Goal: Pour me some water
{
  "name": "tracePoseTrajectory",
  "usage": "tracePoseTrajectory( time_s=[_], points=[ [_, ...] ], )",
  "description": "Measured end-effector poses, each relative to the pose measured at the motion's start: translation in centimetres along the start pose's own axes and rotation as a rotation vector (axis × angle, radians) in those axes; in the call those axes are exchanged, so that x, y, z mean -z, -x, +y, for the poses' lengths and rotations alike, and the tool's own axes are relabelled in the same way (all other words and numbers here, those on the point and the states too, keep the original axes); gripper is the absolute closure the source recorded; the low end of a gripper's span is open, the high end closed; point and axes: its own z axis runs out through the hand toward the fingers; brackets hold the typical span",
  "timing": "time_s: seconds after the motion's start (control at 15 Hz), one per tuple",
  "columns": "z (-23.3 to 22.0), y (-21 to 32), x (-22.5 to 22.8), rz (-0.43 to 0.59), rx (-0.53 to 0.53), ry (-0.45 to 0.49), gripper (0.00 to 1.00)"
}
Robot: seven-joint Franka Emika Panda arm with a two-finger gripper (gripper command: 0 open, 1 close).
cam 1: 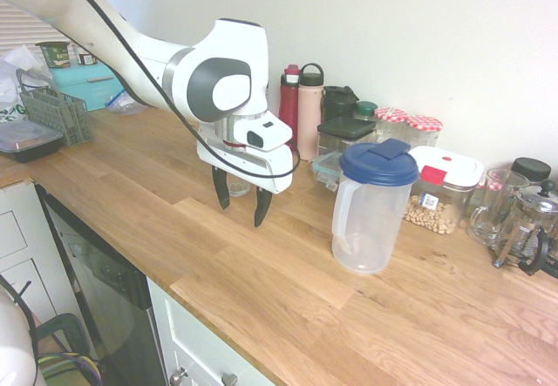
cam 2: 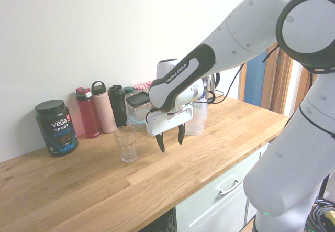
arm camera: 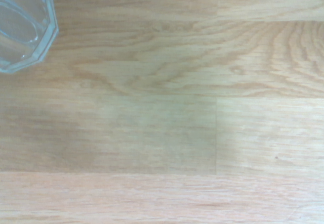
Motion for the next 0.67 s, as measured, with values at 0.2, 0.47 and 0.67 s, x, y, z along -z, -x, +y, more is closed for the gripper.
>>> tracePoseTrajectory(
  time_s=[0.2,0.47,0.67],
  points=[
    [-0.1,-0.3,0.7,0.011,-0.005,-0.012,0.0],
    [0.9,-0.8,6.6,0.106,-0.032,-0.109,0.0],
    [4.5,-0.4,11.2,0.184,-0.047,-0.188,0.0]
  ],
)
